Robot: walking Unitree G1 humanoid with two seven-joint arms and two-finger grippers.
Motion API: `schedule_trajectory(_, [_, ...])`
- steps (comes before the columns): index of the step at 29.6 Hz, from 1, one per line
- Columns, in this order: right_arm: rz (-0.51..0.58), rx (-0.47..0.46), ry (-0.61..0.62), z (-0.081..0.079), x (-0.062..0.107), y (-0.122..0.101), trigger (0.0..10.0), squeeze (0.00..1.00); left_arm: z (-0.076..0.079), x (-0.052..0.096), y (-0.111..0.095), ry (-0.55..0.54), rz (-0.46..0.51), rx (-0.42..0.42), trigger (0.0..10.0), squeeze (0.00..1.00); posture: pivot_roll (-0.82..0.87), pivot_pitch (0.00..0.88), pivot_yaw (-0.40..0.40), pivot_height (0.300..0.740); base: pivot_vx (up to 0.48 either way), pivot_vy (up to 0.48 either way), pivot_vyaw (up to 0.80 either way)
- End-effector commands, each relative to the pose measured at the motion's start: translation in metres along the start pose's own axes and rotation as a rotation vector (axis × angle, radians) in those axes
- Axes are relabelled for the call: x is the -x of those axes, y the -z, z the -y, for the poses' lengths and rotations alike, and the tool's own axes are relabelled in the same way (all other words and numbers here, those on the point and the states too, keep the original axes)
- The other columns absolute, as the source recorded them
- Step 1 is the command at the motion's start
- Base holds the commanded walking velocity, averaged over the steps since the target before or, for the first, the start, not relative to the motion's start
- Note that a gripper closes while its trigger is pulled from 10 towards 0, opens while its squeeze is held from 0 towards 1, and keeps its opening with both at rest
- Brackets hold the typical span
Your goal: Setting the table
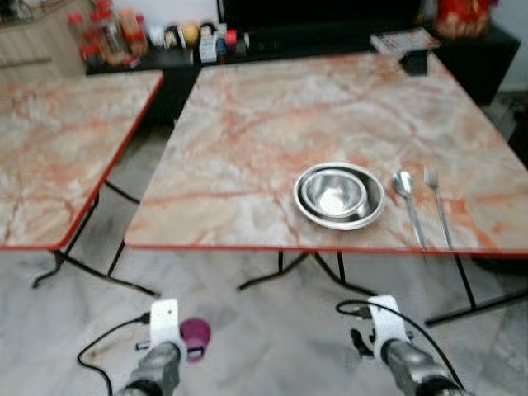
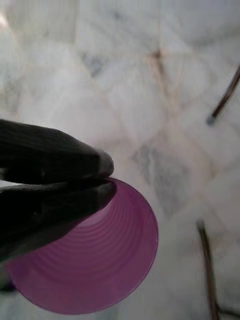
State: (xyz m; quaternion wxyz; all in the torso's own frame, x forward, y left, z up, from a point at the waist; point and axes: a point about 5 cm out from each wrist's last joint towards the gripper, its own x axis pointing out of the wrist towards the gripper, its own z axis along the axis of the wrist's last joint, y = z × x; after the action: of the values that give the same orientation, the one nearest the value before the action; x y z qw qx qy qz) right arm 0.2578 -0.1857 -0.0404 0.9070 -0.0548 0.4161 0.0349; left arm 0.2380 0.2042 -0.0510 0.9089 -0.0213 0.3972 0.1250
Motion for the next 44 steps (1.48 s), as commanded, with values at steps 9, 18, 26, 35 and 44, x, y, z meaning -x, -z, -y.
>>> schedule_trajectory(9, [-0.045, -0.003, 0.013, 0.007, 0.002, 0.0133, 10.0, 0.0, 0.0072, -0.0003, -0.004, 0.024, 0.009, -0.002, 10.0, 0.0, -0.08, 0.069, 0.08, 0.74, 0.0, 0.0, 0.0])
schedule_trajectory(18, [-0.047, -0.003, 0.008, 0.0068, 0.002, 0.0134, 10.0, 0.0, 0.0068, -0.0003, -0.0048, 0.018, 0.016, -0.009, 10.0, 0.0, -0.08, 0.069, 0.08, 0.74, 0.0, 0.0, 0.0])
schedule_trajectory(26, [-0.05, 0.0, 0.005, 0.0067, 0.002, 0.0137, 10.0, 0.0, 0.0066, -0.0003, -0.0046, 0.016, 0.016, -0.009, 10.0, 0.0, -0.08, 0.069, 0.08, 0.74, 0.0, -0.151, 0.0])
schedule_trajectory(35, [-0.054, 0.005, 0.001, 0.0066, 0.002, 0.0139, 10.0, 0.0, 0.0068, -0.0003, -0.0046, 0.018, 0.015, -0.007, 10.0, 0.0, -0.08, 0.069, 0.08, 0.74, 0.0, -0.246, 0.0])
schedule_trajectory(44, [-0.054, 0.003, 0.001, 0.0069, 0.0021, 0.0138, 10.0, 0.0, 0.0073, -0.0003, -0.0038, 0.019, 0.006, 0.001, 10.0, 0.0, -0.08, 0.068, 0.077, 0.74, 0.0, -0.027, 0.0])
